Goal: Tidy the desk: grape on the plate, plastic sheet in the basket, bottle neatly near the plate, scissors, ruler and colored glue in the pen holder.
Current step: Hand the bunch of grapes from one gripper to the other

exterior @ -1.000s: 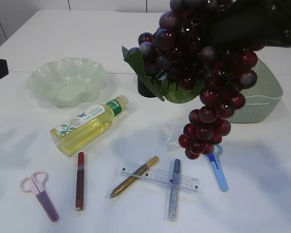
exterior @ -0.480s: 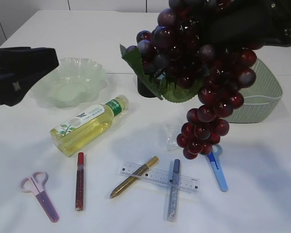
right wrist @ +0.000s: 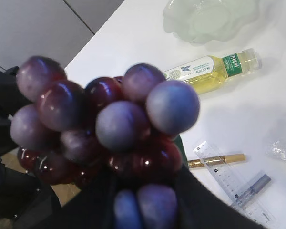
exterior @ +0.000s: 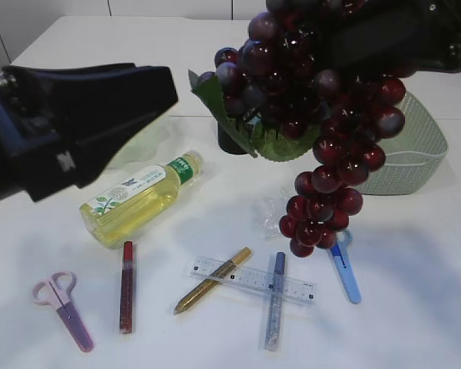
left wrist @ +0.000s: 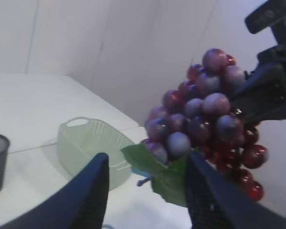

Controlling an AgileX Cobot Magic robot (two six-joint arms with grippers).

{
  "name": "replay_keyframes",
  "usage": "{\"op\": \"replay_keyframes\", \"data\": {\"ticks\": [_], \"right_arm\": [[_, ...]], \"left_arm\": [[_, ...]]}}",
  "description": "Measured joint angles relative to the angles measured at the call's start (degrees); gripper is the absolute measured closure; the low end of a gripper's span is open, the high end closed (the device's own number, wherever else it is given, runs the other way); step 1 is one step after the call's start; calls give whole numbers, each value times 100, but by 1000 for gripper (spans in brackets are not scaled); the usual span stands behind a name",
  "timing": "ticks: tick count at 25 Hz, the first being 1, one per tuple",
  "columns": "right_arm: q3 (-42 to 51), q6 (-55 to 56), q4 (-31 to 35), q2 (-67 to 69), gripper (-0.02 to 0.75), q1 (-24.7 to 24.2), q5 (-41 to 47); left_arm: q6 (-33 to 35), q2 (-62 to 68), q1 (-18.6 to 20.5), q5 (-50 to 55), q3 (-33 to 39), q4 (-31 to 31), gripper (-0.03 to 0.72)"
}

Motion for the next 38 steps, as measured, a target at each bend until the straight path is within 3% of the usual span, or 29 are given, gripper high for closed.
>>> {"op": "replay_keyframes", "data": {"ticks": [6,9,14,19,21,27,38], "right_arm": [[0,-325,357,0,547,0,0],[0,-443,569,0,547,0,0],[-4,-498,606,0,546,0,-25],[-4,-507,606,0,546,0,-111],[-4,-507,606,0,546,0,-134],[-4,-520,620,0,546,0,-171],[-4,-567,847,0,546,0,-281]], "left_arm": [[-1825,672,0,-903,0,2069,309],[-2154,1124,0,-1563,0,2619,309],[-2236,1673,-12,-2092,0,2760,278],[-2251,1738,-12,-2222,0,2718,110],[-2249,1738,-12,-2222,0,2691,83],[-2254,1738,-12,-2222,-65,2754,70],[-2262,2308,-34,-1842,-1021,3123,82]]}}
